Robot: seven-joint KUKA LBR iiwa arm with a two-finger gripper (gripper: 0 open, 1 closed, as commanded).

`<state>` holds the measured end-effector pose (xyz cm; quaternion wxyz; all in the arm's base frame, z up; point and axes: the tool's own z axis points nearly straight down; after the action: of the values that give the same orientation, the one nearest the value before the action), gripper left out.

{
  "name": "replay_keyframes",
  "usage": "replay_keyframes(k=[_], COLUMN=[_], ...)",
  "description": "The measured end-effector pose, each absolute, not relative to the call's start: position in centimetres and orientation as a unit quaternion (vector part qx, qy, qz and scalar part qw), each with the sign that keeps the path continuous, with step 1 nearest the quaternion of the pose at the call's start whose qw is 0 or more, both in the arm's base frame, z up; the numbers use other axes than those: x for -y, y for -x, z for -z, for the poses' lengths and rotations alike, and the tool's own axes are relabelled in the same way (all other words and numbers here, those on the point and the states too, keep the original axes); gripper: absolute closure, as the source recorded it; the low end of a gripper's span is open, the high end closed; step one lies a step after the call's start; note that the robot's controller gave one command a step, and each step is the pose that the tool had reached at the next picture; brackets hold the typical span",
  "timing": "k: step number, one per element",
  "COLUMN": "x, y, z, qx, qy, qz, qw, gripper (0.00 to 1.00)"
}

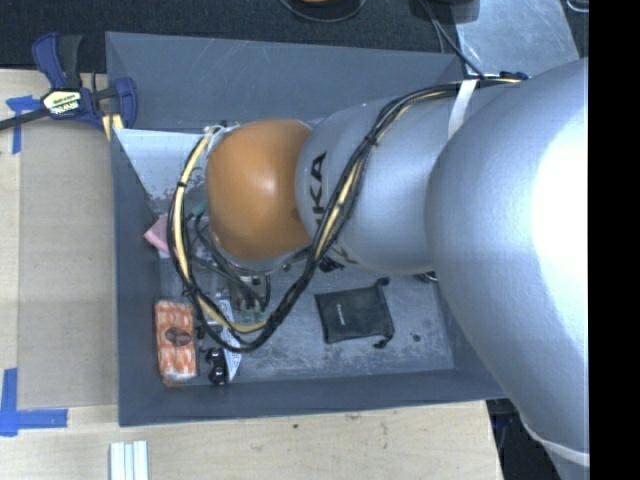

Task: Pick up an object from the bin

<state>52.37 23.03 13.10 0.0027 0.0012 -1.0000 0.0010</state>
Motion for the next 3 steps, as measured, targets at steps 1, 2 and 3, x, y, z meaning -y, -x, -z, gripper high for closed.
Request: replay_keyframes(k=[1,2,3], x=[-23.0,-18.9,-17.5], y=[-52.6,-50.6,-50.9], z=[-13.6,-7.2,-11.5], qx=[1.000,0.977,0.977], qy=[0.001,-0.215,-0.213], qz=[0.001,0.000,0.001], qw=[-0.001,0.001,-0.003], gripper=[0.00,0.00,0.00])
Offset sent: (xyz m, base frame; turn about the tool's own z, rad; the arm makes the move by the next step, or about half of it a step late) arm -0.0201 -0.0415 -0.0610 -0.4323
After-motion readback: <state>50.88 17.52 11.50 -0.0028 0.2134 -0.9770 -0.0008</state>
